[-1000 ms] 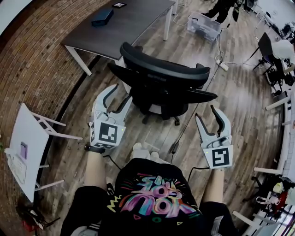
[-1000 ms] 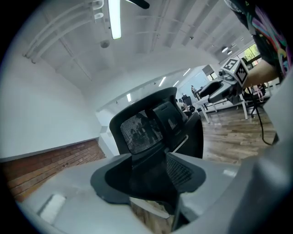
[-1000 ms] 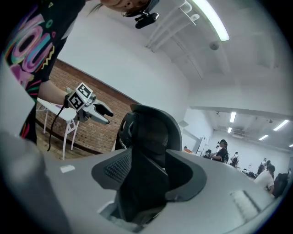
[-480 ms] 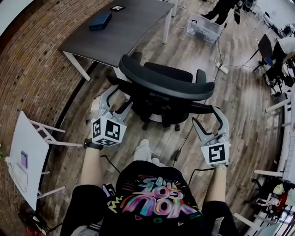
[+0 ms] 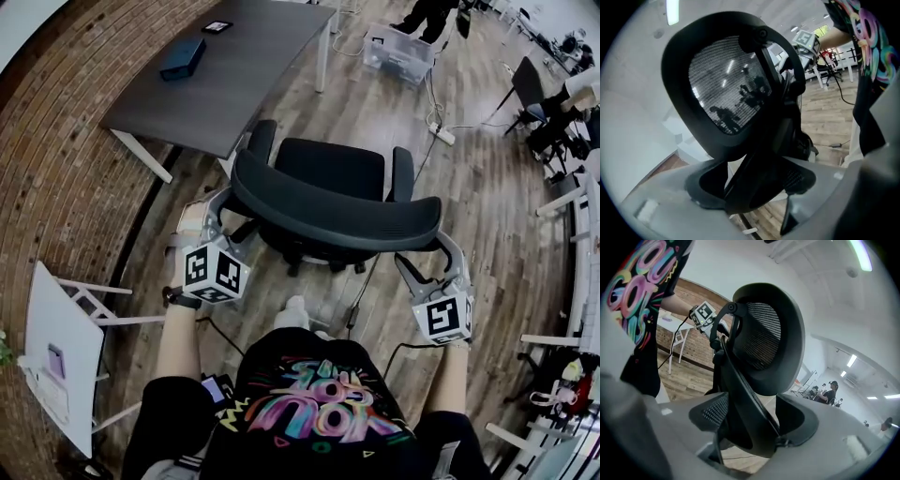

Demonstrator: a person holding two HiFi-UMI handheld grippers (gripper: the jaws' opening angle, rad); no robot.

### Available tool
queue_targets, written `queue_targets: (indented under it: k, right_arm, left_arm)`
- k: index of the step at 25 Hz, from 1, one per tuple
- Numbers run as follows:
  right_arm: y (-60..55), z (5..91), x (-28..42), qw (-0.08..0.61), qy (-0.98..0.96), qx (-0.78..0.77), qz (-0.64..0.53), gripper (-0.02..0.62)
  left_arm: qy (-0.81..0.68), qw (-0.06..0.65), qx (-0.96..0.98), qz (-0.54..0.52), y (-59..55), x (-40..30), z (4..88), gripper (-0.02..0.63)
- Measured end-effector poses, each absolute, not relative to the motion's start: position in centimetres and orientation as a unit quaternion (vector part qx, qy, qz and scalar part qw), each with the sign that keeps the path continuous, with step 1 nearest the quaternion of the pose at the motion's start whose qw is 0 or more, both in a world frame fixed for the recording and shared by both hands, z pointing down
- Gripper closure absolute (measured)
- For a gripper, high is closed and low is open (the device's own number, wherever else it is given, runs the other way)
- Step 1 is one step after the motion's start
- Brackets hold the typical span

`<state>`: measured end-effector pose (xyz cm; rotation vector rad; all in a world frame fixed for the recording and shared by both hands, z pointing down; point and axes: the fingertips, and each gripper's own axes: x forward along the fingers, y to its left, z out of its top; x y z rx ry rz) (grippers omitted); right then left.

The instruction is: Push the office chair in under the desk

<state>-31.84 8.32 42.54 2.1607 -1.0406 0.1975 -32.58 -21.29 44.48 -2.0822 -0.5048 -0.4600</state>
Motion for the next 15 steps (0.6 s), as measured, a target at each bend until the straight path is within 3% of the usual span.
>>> queue_targets:
  k: [15]
  right_arm:
    - [8.8,42.6,-30.4,0.348,-0.424,0.827,0.127,0.304]
  left_arm:
    - [-0.255,0.445,-0.844,-0.157,-20.7,-31.2,44.2,0.284]
